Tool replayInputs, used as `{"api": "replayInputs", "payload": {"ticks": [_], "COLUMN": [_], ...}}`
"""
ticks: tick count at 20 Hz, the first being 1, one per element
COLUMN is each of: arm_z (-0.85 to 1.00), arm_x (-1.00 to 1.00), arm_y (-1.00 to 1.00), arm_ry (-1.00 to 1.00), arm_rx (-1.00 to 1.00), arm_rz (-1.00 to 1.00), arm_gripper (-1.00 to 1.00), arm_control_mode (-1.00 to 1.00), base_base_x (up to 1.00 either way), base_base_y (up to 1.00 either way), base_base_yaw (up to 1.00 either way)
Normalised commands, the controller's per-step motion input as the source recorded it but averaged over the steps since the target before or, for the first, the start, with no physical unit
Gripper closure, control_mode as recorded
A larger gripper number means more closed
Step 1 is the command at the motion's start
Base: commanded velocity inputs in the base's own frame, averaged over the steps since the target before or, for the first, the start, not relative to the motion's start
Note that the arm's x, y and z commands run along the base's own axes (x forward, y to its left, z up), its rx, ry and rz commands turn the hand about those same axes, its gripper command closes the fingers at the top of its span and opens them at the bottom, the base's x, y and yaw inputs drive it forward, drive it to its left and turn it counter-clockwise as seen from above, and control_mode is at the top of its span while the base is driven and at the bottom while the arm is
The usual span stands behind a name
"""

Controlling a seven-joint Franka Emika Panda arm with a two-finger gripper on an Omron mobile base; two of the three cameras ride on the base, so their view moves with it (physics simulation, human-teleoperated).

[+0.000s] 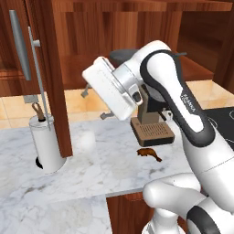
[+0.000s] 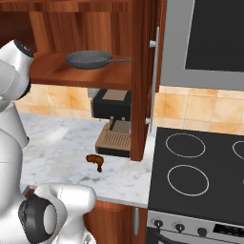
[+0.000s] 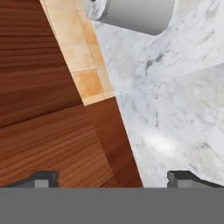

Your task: Retrieve the pan from the cabinet, then place the raw meat into the pan to avoid contamination.

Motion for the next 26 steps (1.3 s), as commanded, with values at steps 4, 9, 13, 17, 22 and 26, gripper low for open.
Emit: {"api": "replayInputs", "payload": {"ticks": [4, 9, 13, 17, 22, 26], "arm_z": [0.0, -0.13, -0.27, -0.1, 0.0, -0.04], "arm_x": [-0.14, -0.23, -0.09, -0.11, -0.16, -0.19], "arm_y": [-0.42, -0.35, -0.46, -0.46, -0.4, -0.34], "arm_ry": [-0.22, -0.15, -0.04, -0.11, -0.21, -0.2], "arm_rx": [-0.17, -0.17, -0.11, -0.1, -0.11, -0.14], "arm_rz": [0.09, 0.06, 0.05, 0.06, 0.05, 0.04], "arm_gripper": [-1.0, -1.0, -1.0, -1.0, -1.0, -1.0], "arm_control_mode": [-1.0, -1.0, -1.0, -1.0, -1.0, -1.0], "base_base_x": [0.0, 0.0, 0.0, 0.0, 0.0, 0.0], "base_base_y": [0.0, 0.0, 0.0, 0.0, 0.0, 0.0], "base_base_yaw": [0.0, 0.0, 0.0, 0.0, 0.0, 0.0]}}
